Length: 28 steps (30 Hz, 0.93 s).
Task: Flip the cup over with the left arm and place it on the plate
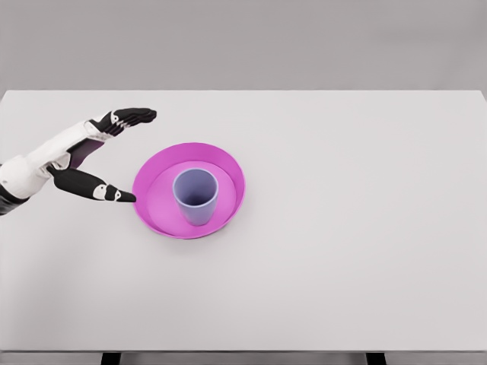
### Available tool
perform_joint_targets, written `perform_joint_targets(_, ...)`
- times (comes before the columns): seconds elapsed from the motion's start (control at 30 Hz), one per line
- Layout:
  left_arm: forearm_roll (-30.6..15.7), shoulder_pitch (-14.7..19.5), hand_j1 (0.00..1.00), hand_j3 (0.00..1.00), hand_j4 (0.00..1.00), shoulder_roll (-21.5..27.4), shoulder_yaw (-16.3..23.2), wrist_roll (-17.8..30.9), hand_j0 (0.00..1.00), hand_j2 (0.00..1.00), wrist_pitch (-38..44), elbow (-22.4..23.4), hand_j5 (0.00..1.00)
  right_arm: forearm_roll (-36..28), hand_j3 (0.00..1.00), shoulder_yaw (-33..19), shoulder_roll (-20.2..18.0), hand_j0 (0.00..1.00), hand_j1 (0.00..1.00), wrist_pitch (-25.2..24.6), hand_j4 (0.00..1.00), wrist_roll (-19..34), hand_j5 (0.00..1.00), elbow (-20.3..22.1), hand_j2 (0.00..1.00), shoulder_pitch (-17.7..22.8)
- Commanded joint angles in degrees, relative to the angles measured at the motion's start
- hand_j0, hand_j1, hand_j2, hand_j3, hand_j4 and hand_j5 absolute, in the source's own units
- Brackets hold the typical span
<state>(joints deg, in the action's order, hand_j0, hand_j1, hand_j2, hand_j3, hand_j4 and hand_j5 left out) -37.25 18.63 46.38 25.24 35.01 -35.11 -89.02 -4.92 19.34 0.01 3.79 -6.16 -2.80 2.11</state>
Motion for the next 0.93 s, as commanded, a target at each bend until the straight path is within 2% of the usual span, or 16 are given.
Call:
perform_joint_targets(0.0,-0.5,0.0,1.00,1.00,1.00,0.1,0.1,0.0,1.00,1.00,0.1,0.0,1.00,0.0,1.00,0.0,0.0,1.00,1.00,0.0,1.00,0.0,1.00,0.0,1.00,0.0)
perform_joint_targets(0.9,-0.9,0.2,1.00,1.00,1.00,-0.1,-0.2,0.0,1.00,1.00,0.1,2.0,1.00,0.0,1.00,0.0,0.0,1.00,1.00,0.0,1.00,0.0,1.00,0.0,1.00,0.0)
